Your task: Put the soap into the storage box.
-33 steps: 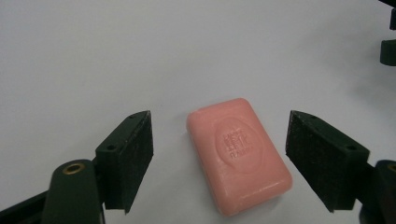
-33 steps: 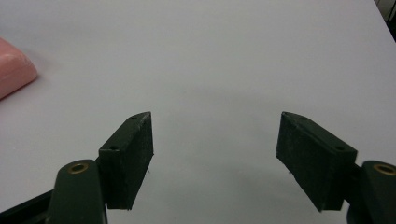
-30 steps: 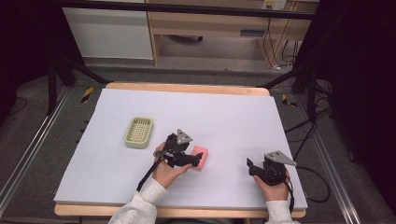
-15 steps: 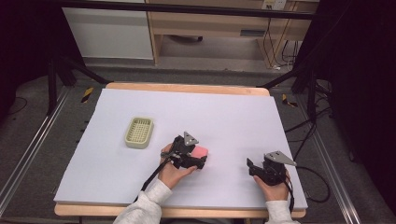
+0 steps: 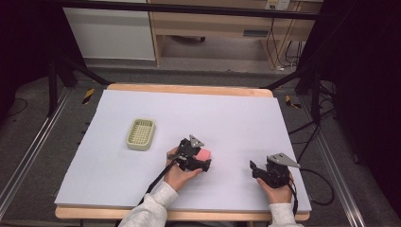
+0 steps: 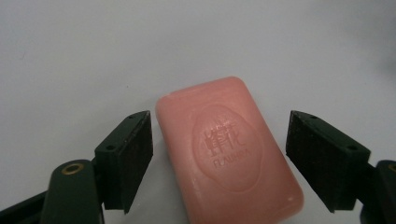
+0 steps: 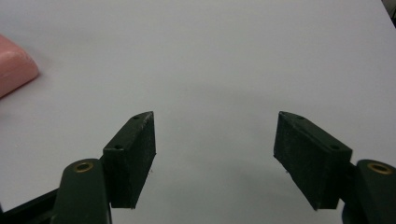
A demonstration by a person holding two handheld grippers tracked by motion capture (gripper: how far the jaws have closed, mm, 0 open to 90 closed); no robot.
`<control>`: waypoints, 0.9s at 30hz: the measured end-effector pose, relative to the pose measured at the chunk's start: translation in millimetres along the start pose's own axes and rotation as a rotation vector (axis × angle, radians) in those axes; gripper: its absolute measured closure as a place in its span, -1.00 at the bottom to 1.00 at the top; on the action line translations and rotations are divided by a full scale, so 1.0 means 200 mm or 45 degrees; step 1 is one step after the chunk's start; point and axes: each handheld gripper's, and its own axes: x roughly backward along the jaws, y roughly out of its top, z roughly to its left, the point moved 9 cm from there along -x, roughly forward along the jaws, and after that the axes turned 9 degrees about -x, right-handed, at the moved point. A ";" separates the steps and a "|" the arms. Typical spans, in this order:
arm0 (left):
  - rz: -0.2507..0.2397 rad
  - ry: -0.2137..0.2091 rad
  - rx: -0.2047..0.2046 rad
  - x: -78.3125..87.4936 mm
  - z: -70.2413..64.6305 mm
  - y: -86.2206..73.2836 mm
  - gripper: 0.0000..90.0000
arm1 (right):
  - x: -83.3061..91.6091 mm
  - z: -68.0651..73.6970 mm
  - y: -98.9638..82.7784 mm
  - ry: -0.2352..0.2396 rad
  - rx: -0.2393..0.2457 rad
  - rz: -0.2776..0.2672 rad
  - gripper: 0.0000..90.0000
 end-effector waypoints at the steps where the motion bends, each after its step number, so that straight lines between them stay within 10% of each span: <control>1: 0.000 0.000 0.000 0.00 0.00 0.00 -0.49 | 0.00 0.00 0.00 0.000 0.000 0.000 -0.35; 27: 0.080 0.035 0.008 -0.04 -0.01 -0.05 -0.18 | 0.00 0.00 -0.01 0.005 -0.001 0.009 -0.30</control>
